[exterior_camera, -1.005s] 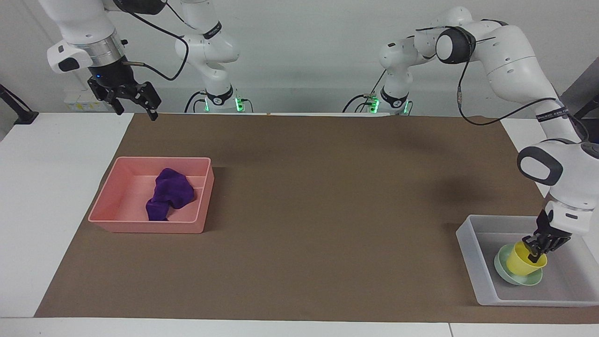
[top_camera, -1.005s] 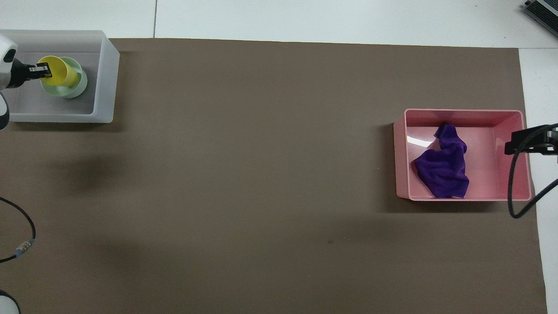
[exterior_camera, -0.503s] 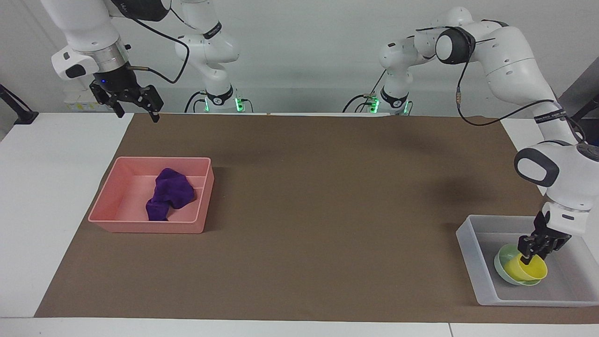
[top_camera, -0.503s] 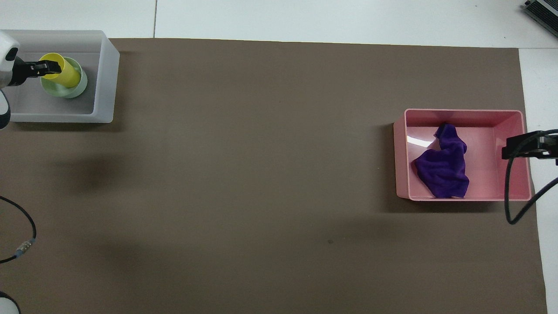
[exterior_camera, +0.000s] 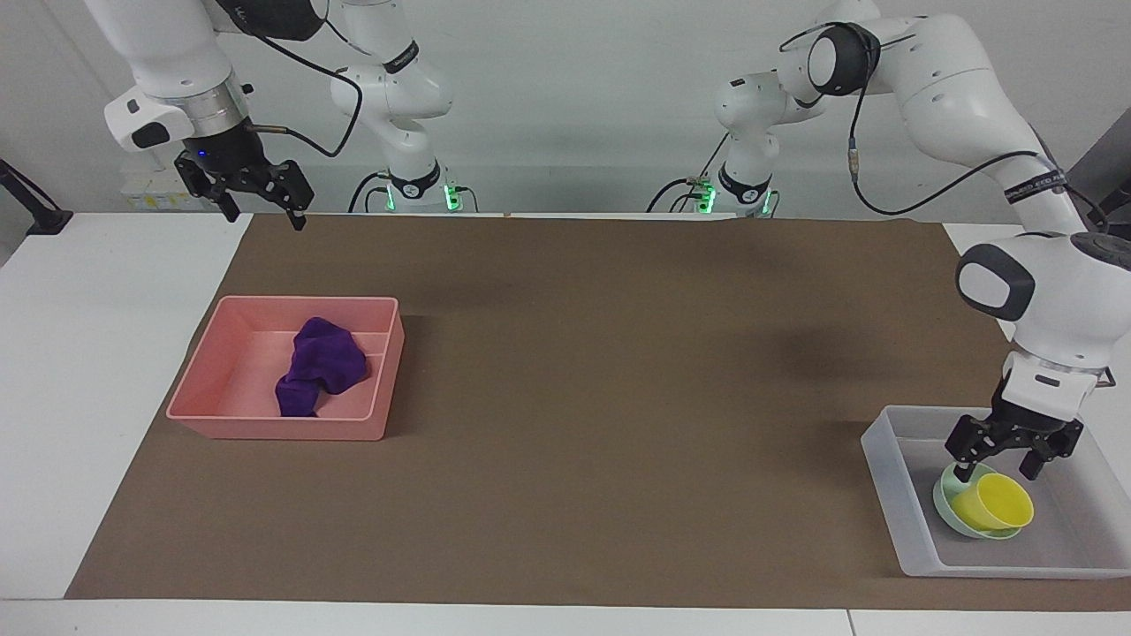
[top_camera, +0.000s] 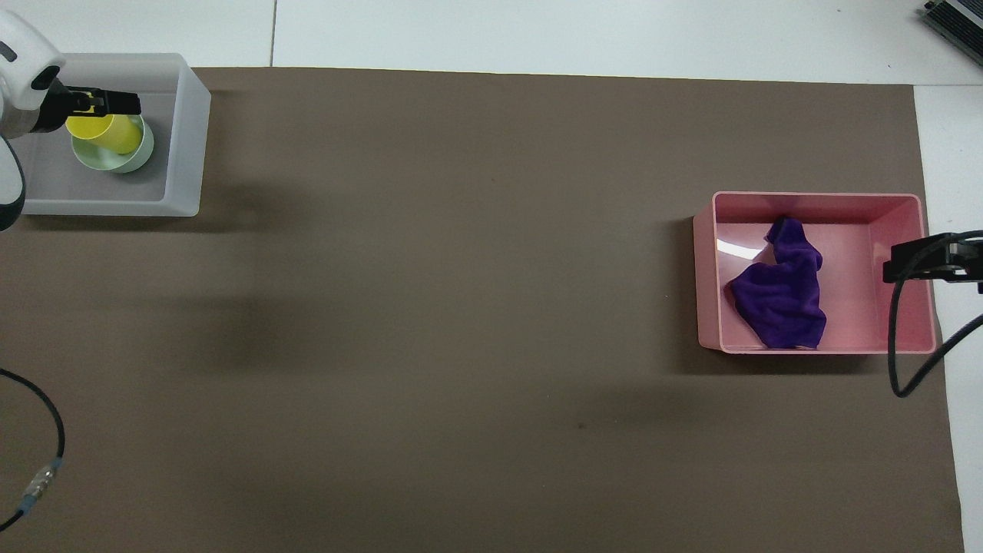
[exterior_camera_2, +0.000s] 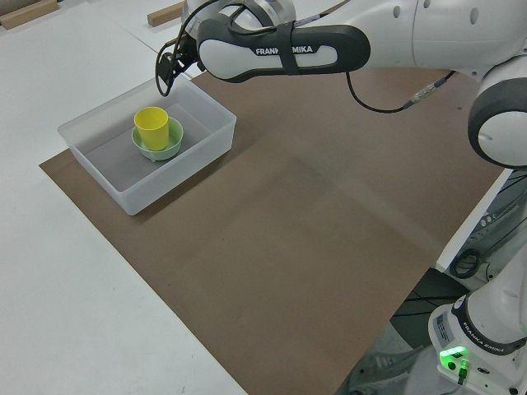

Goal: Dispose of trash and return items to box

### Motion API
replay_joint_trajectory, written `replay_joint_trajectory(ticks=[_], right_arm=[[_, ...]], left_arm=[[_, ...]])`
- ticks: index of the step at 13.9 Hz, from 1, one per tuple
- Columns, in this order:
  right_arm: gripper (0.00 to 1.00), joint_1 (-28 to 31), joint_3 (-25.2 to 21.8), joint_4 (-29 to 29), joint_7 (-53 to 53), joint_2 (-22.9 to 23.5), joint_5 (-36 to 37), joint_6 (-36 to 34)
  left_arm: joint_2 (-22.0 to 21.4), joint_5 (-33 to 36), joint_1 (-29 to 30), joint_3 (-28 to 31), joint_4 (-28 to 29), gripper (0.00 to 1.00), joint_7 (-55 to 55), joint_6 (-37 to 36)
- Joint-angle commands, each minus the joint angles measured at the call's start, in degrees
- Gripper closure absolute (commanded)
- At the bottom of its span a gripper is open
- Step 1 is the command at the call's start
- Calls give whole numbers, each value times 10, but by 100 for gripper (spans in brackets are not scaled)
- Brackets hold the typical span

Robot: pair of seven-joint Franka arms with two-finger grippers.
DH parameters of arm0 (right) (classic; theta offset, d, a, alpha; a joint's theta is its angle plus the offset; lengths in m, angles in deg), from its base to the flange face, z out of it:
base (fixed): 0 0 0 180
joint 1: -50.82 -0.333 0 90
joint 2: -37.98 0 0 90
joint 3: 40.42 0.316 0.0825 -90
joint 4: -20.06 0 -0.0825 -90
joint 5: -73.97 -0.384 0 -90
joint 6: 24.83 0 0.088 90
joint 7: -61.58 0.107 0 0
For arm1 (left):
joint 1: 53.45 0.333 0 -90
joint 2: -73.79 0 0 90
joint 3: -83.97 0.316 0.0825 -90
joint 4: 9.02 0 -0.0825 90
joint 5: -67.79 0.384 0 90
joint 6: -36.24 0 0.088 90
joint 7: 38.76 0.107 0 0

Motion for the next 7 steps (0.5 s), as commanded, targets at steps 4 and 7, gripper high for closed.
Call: replay_joint_trajectory(ticks=[4,7], right_arm=[[0,0,1,24,-11,-18,7,10],[0,0,16,14,-6,-15,-1,-5]], left_arm=[[-172,9,-59,7,122,0,0,-120],[-199,9,-64,4,91,0,1,-206]])
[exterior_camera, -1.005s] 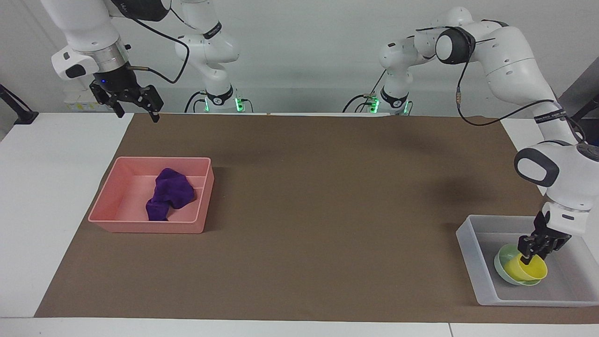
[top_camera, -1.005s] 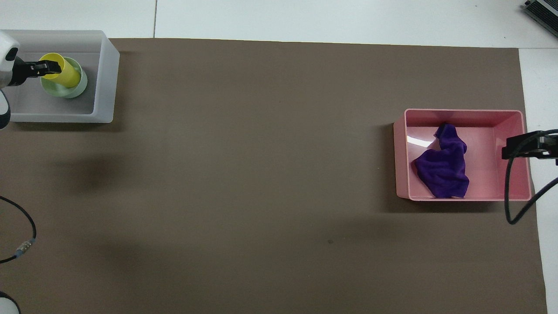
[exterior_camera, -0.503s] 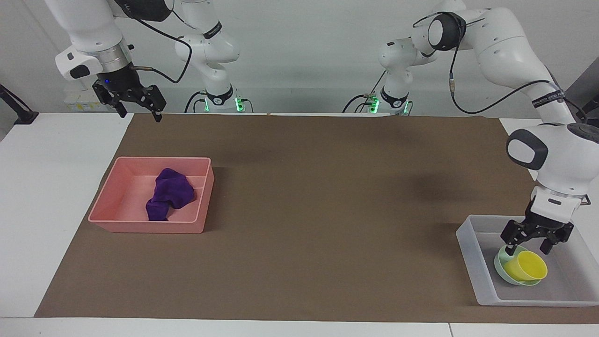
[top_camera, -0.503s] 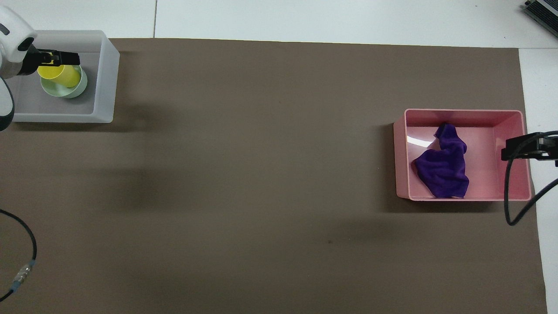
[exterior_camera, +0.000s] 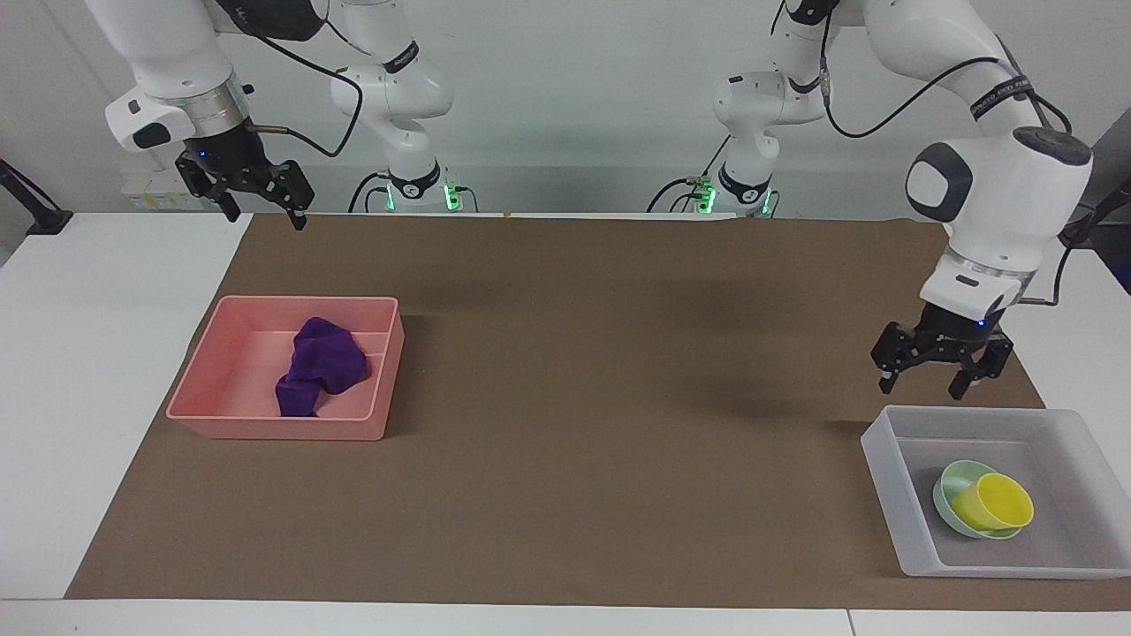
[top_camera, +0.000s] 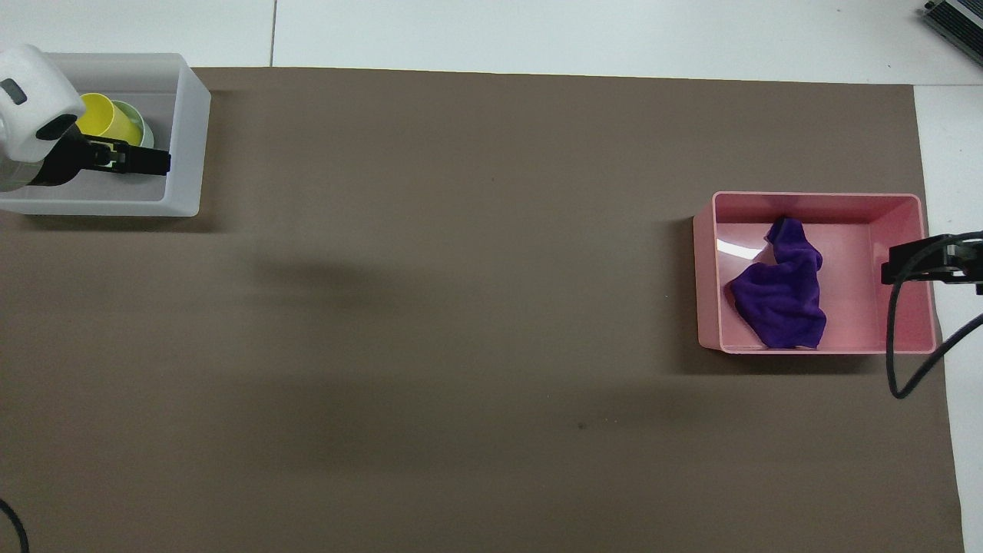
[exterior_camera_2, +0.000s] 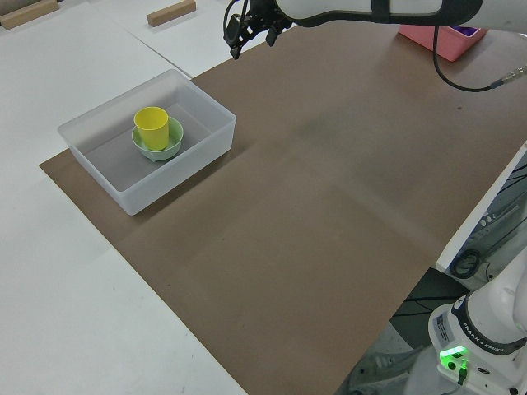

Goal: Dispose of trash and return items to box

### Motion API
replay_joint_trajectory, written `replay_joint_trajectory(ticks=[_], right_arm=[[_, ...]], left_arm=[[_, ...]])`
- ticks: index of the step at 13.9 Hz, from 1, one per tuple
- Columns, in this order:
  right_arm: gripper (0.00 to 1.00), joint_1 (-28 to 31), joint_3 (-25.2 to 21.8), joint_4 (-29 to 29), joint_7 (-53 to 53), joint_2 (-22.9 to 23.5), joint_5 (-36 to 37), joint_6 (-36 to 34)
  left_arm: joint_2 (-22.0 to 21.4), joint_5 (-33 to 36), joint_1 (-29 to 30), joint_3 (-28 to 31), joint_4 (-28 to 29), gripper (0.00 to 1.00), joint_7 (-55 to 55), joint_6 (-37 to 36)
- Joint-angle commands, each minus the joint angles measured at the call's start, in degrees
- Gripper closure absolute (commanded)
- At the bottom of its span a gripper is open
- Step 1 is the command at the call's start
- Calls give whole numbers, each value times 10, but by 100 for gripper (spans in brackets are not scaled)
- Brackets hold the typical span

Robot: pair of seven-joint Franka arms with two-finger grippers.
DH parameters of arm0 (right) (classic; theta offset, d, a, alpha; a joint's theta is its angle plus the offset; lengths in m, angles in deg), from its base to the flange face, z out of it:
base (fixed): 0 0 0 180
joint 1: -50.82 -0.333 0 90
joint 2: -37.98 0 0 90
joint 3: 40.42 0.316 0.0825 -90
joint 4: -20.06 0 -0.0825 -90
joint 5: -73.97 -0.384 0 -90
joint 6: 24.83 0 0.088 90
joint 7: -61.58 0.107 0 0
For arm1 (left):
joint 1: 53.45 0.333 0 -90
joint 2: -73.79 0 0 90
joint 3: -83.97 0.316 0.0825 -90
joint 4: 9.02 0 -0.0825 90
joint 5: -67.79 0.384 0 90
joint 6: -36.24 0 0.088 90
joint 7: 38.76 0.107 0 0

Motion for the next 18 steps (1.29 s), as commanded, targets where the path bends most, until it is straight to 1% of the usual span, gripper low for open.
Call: replay_joint_trajectory(ticks=[1,3,4,8,9,18], right_arm=[[0,3,19,10,-4,-14,-2,-10],[0,3,20,12,0,-15,-2,-12],[0,3,20,15,0,-16,-1,-11],[0,3,20,17,-1,-16,-1,-4],[0,3,20,18,-1,-17,-1,-4],[0,3,20,21,-1,-17,-1,-3]], left_arm=[[-23,10,-6,4,-21,0,2,-83],[-25,10,-5,4,-58,0,5,-156],[-33,11,-6,4,-64,0,5,-187],[-69,11,-5,3,-61,0,2,-290],[-76,11,0,3,-58,0,3,-306],[-78,10,4,8,-59,0,-8,-294]])
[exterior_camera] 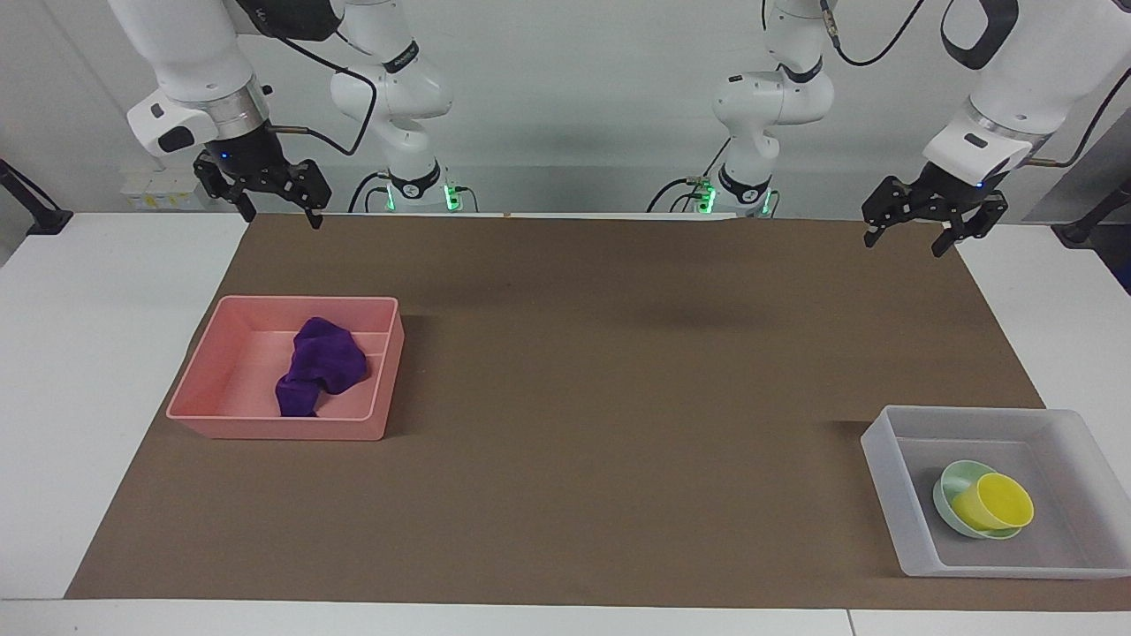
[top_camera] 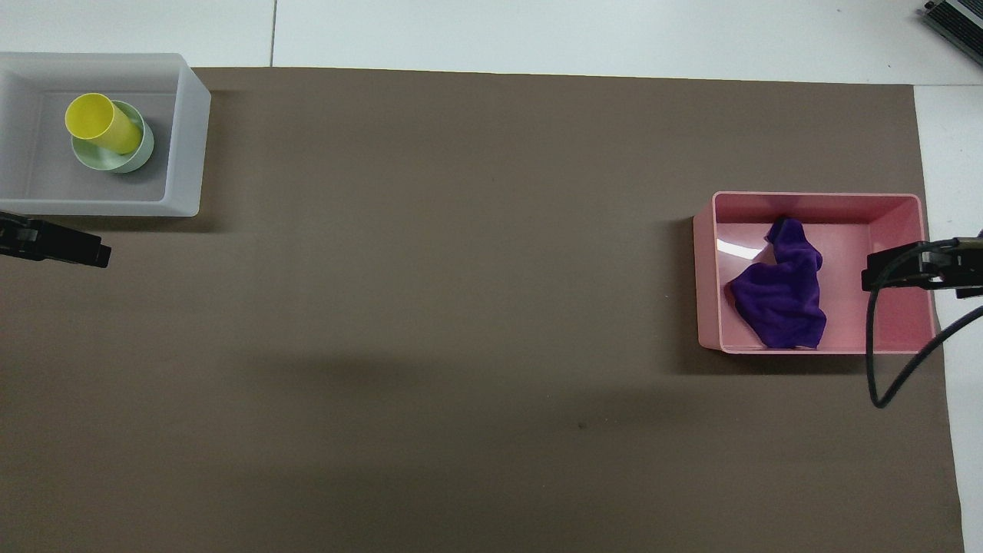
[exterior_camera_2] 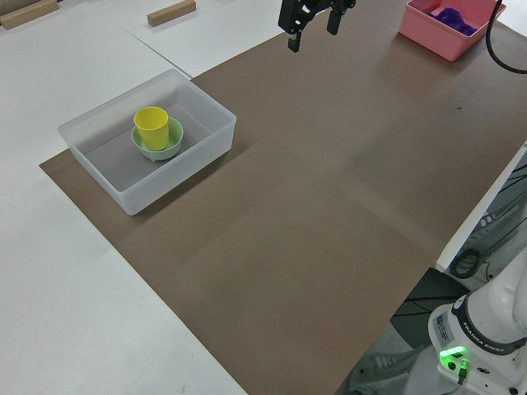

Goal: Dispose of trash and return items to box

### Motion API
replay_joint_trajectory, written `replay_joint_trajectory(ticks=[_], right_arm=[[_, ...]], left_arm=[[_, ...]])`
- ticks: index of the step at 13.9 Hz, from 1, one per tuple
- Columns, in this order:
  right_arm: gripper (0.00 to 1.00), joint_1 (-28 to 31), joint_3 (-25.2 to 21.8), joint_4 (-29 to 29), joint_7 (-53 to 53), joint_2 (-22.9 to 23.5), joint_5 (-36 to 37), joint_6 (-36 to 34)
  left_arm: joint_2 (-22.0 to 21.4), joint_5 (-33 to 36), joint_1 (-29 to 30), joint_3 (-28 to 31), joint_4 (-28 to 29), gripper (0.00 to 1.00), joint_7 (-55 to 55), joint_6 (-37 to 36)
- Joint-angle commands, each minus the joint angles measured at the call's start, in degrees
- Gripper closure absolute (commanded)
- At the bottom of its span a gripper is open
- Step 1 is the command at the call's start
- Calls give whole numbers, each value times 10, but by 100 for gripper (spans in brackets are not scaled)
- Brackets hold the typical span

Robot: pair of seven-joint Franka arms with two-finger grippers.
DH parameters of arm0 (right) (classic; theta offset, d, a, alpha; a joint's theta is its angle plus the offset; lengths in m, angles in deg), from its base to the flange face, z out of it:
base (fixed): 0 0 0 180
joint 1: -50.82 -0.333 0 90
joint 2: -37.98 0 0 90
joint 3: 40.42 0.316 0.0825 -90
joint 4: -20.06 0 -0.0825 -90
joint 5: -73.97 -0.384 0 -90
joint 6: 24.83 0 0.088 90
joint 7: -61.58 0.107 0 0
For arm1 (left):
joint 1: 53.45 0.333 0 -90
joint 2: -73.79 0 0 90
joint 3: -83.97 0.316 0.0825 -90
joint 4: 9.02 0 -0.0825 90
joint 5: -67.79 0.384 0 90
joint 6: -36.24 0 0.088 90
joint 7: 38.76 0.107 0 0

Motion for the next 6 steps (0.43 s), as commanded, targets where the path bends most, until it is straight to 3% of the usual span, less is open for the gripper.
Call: replay_joint_trajectory(ticks=[1,6], right_arm=[[0,3,3,17,-1,-16,-1,5],[0,4,3,17,-2,-16,-1,5]], left_arm=[[-7,10,3,-1,5,0,-6,2],[-7,10,2,-1,6,0,-5,-1]])
